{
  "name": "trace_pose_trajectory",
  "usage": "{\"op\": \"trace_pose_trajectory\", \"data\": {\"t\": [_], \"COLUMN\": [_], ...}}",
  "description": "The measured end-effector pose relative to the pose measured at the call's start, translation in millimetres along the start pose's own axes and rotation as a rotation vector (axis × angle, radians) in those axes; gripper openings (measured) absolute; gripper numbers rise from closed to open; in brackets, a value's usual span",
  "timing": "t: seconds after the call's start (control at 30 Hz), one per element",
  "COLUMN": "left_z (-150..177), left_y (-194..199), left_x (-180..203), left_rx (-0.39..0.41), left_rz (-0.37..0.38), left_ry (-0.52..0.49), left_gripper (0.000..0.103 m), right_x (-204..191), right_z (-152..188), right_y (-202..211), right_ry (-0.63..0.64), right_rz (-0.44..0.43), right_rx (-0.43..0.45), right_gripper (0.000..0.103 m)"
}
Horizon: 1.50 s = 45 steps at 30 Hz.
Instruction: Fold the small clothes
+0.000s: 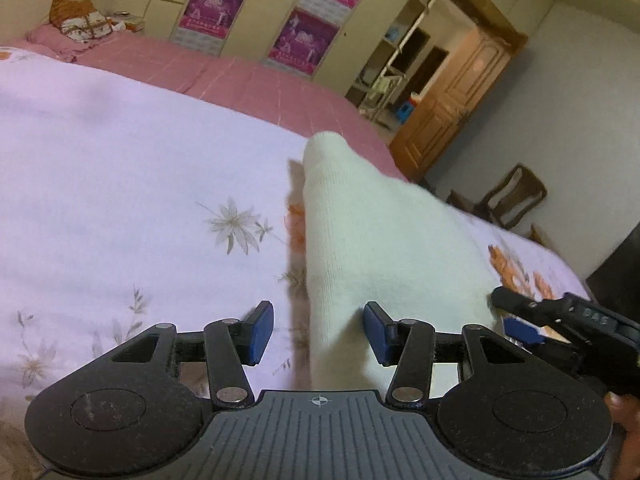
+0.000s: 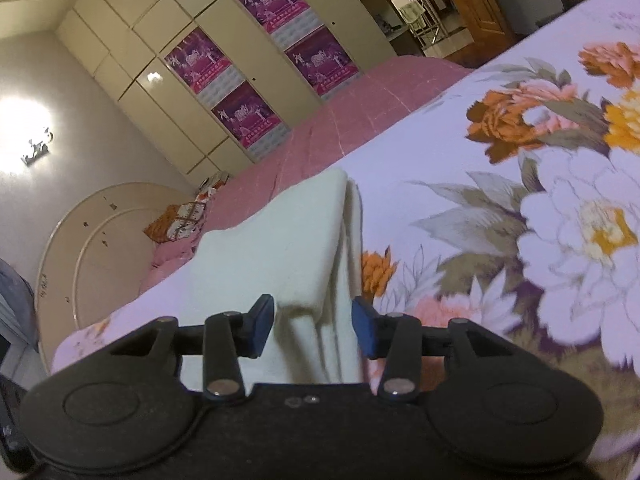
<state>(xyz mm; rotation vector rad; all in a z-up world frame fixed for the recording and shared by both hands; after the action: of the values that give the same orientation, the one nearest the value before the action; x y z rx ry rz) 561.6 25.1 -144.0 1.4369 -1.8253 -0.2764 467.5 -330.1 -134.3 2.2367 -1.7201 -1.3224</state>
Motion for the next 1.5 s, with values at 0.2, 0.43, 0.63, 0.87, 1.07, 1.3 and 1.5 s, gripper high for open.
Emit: {"op": "trace_pose_trajectory", "data": {"t": [0.2,0.43,0.63,0.87,1.07,1.3,1.5], "left_z": [2.9,13.5,27.1,21.2,38.7,46.2,45.2], "left_y": [-27.0,-30.4,-14.7,19.4,26.4,30.4,33.1], "left_x": [-1.1,27.5,36.5,10.4,4.6,11.0,21.5], "left_rx": [-0.009,-0.085,-0.093,-0.029,-0.034,-0.040,-0.067], "left_rz": [0.029,0.080,0.084,0.045,0.038,0.016,0.033], "left_ry": [0.009,-0.056,-0.095,-0.058,-0.061,-0.094,-0.130], "left_gripper": [0.049,0.049,0.049,0.049,0.049,0.049,0.049], "right_x": [-4.2,-51.8,-40.0,-37.6,-39.3,-35.2,-34.8], "right_z": [-2.2,-2.5,-0.6,-2.2,31.0,64.9,70.0], "right_y": [-25.5,-18.8,-26.0,5.2,56.1,70.3,69.6], "right_ry": [0.077,0.453,0.489,0.361,0.417,0.334,0.365], "right_rz": [0.004,0.063,0.119,0.099,0.103,0.100,0.086], "right_rx": [-0.062,-0.046,-0.122,-0.066,-0.081,-0.162,-0.149], "right_gripper": [0.043,0.021,0.022,0.031,0.031,0.029,0.006]}}
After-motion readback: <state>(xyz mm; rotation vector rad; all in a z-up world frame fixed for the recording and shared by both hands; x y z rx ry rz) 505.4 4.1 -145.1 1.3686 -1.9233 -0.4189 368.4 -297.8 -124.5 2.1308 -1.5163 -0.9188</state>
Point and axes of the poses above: each gripper's, at about its wrist camera, not at the fingertips, and y roughly against the way its jaws point, x to its right, z to its underside, the point moved 6 cm from there along -y, roughly the way its jaws point, and after that the axes turned 3 degrees about -z, right-handed, at the moved point
